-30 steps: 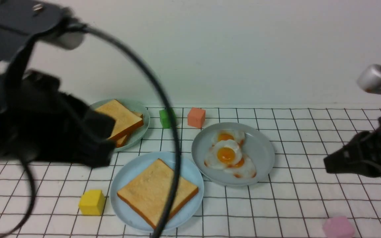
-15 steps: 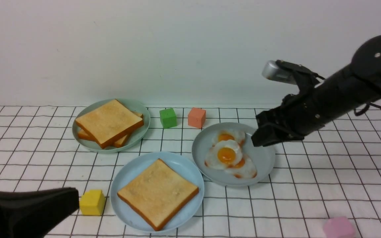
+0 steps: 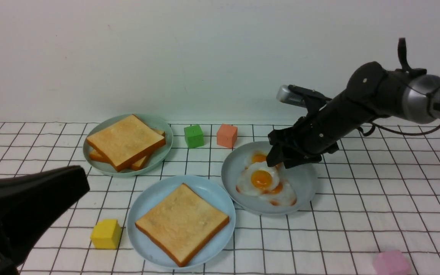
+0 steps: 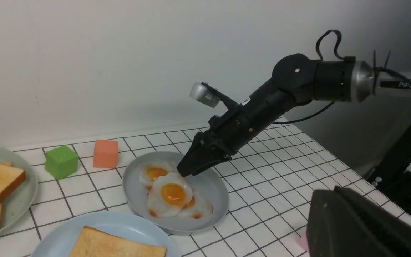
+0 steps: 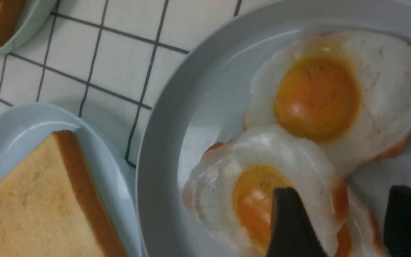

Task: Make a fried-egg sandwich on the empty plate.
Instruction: Use the right arm to grab a fried egg

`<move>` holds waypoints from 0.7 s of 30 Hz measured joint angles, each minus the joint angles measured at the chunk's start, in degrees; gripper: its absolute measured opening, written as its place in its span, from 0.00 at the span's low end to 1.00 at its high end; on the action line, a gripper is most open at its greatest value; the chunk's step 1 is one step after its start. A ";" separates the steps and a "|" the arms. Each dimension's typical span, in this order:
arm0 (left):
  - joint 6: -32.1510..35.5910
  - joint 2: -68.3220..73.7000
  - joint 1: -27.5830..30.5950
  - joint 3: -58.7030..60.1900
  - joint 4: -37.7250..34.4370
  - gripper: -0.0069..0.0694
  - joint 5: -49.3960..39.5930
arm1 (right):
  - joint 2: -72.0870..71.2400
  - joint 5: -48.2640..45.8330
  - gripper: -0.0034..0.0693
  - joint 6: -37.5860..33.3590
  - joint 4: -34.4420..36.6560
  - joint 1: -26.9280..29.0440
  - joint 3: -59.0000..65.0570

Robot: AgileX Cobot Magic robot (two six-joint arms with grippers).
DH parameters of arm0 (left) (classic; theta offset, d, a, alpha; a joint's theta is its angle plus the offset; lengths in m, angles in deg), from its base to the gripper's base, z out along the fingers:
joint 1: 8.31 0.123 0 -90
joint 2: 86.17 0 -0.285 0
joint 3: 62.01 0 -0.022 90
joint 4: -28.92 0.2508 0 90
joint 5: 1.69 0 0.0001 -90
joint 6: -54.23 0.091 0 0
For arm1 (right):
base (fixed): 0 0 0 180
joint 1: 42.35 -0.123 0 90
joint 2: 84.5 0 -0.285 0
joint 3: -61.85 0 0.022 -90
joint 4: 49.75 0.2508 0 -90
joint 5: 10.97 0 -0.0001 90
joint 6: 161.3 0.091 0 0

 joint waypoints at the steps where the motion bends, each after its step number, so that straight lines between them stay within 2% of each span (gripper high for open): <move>1: 0.00 0.00 0.00 0.00 0.00 0.07 0.00 | 0.55 0.00 0.57 0.06 0.00 -0.07 -0.52; 13: 0.00 0.00 0.00 0.00 0.00 0.07 -0.10 | 4.01 0.83 0.56 0.12 3.32 -0.18 -2.17; 18: 0.00 0.00 0.00 0.00 0.00 0.07 -0.24 | 4.01 0.57 0.52 0.12 4.05 -0.18 -2.23; 21: 0.00 0.00 0.00 0.00 0.00 0.07 -0.26 | 4.01 -0.20 0.45 0.12 4.05 -0.23 -2.28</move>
